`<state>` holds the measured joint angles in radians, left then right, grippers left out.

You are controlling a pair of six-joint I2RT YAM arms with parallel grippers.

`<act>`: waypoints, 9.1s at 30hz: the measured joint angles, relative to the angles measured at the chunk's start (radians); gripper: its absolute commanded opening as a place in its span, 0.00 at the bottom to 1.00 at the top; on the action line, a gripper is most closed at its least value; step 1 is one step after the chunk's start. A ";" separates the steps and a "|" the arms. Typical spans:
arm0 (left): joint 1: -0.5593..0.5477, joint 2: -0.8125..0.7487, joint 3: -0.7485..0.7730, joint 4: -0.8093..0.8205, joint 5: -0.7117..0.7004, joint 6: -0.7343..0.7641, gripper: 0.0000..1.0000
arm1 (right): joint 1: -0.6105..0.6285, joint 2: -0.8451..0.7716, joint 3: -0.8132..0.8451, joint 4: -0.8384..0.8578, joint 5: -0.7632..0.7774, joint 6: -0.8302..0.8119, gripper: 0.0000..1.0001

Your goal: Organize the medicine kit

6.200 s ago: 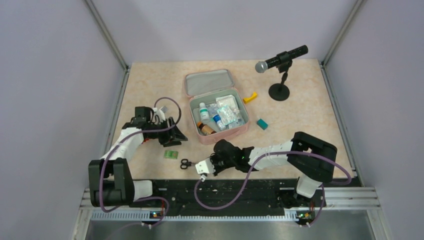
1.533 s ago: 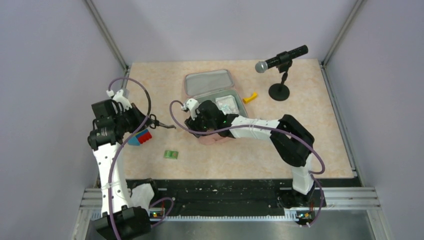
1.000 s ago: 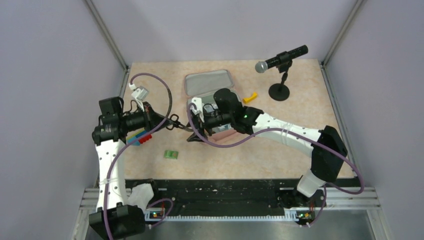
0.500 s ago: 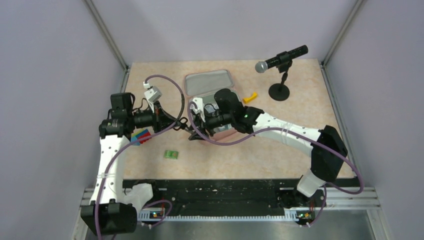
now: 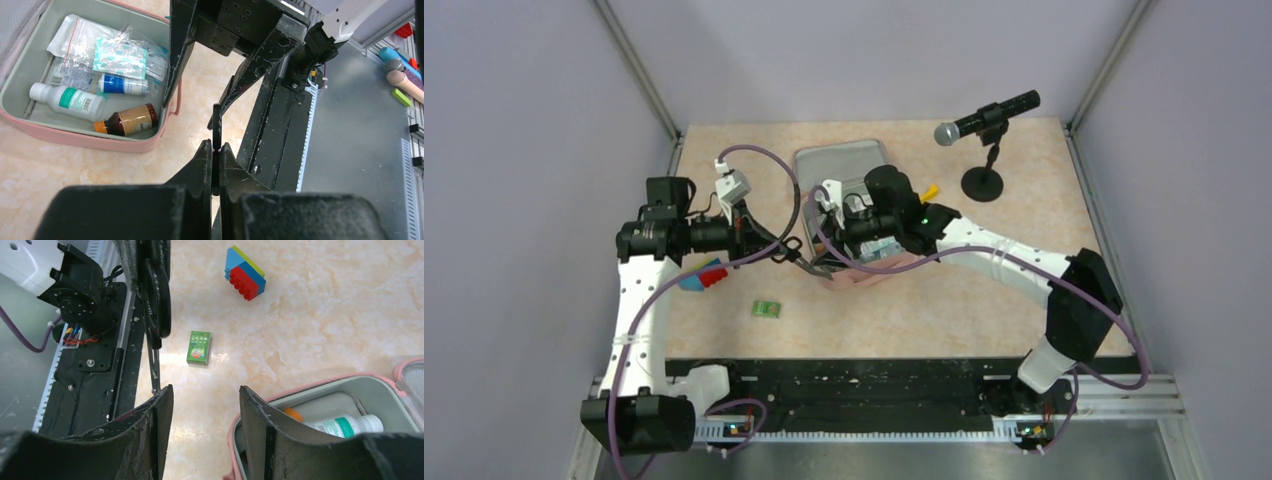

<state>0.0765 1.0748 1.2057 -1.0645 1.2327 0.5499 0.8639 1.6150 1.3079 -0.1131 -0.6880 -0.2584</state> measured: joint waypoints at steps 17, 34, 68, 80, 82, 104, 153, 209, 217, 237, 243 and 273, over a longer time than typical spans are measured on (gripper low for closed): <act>-0.067 0.093 0.092 -0.071 -0.116 0.117 0.00 | -0.110 0.113 0.101 -0.015 -0.287 0.012 0.59; -0.071 -0.172 -0.106 0.492 -0.109 -0.231 0.00 | -0.102 0.152 0.159 -0.046 -0.344 0.086 0.06; 0.052 0.961 0.050 1.221 -0.574 -1.444 0.80 | -0.165 -0.426 -0.243 -0.529 0.235 -0.140 0.00; -0.027 1.200 0.305 1.351 -0.510 -1.600 0.72 | -0.290 -0.384 -0.389 -0.572 0.273 -0.170 0.00; -0.036 1.207 0.330 1.354 -0.506 -1.597 0.71 | -0.291 -0.375 -0.412 -0.560 0.276 -0.170 0.00; -0.016 0.793 -0.074 1.889 -0.257 -1.709 0.67 | -0.299 -0.156 -0.433 -0.182 0.433 -0.168 0.00; -0.355 0.081 -0.214 0.928 -0.449 -0.340 0.67 | -0.323 -0.018 -0.005 -0.410 -0.064 0.299 0.00; -0.494 0.158 -0.203 0.941 -0.787 -0.454 0.00 | -0.441 0.256 0.160 -0.188 -0.076 1.261 0.00; -0.497 0.172 -0.138 0.885 -0.829 -0.544 0.00 | -0.427 0.283 0.166 -0.129 -0.072 1.375 0.00; -0.491 0.168 -0.137 0.900 -0.850 -0.555 0.00 | -0.406 0.327 0.225 -0.060 -0.147 1.506 0.52; -0.491 0.153 -0.137 0.898 -0.872 -0.557 0.00 | -0.410 0.327 0.238 -0.070 -0.138 1.447 0.55; -0.211 0.176 -0.119 1.007 -0.717 -0.990 0.00 | 0.032 -0.062 -0.090 -0.030 0.180 0.105 0.61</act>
<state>-0.1345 1.2507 1.0866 -0.0570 0.5156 -0.4404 0.8955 1.5528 1.2179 -0.1429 -0.5076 -0.1535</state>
